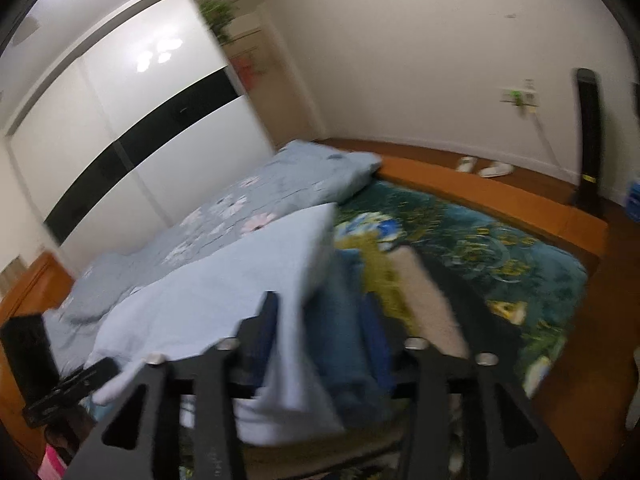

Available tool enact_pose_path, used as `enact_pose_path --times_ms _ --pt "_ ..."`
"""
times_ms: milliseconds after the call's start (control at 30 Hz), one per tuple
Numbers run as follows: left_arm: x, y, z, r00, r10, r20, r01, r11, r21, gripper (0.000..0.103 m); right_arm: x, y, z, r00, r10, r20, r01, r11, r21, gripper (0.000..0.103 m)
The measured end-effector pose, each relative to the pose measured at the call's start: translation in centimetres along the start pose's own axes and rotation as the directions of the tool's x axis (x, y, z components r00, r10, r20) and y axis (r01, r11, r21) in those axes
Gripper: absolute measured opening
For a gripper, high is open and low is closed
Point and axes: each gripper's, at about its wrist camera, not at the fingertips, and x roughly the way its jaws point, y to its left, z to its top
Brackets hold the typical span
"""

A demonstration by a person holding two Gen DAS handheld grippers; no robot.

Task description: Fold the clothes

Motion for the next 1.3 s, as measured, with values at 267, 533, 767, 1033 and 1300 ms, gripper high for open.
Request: enact_pose_path --times_ms 267,533,767,1033,1300 --pt "-4.7 2.8 -3.5 1.000 0.029 -0.011 -0.029 0.998 -0.054 0.070 -3.6 2.9 -3.4 0.993 -0.105 0.057 0.108 0.993 -0.054 0.052" --pt "-8.6 1.3 -7.7 0.988 0.149 0.044 -0.150 0.988 0.026 0.082 -6.1 10.4 -11.0 0.981 -0.083 0.173 0.120 0.970 -0.212 0.072" --pt "-11.7 -0.2 -11.2 0.962 0.252 0.107 -0.262 0.960 0.094 0.094 -6.8 12.8 -17.3 0.987 0.006 0.163 0.023 0.984 -0.175 0.078" --pt "-13.1 -1.9 -13.8 0.947 0.272 0.172 -0.295 0.947 0.129 0.103 -6.7 11.9 -21.4 0.988 -0.014 0.155 0.027 0.996 -0.082 0.103" --pt "-13.2 -2.0 -16.0 0.947 0.287 0.146 -0.303 0.947 0.106 0.103 -8.0 12.2 -24.9 0.977 -0.068 0.202 0.093 0.989 -0.116 0.103"
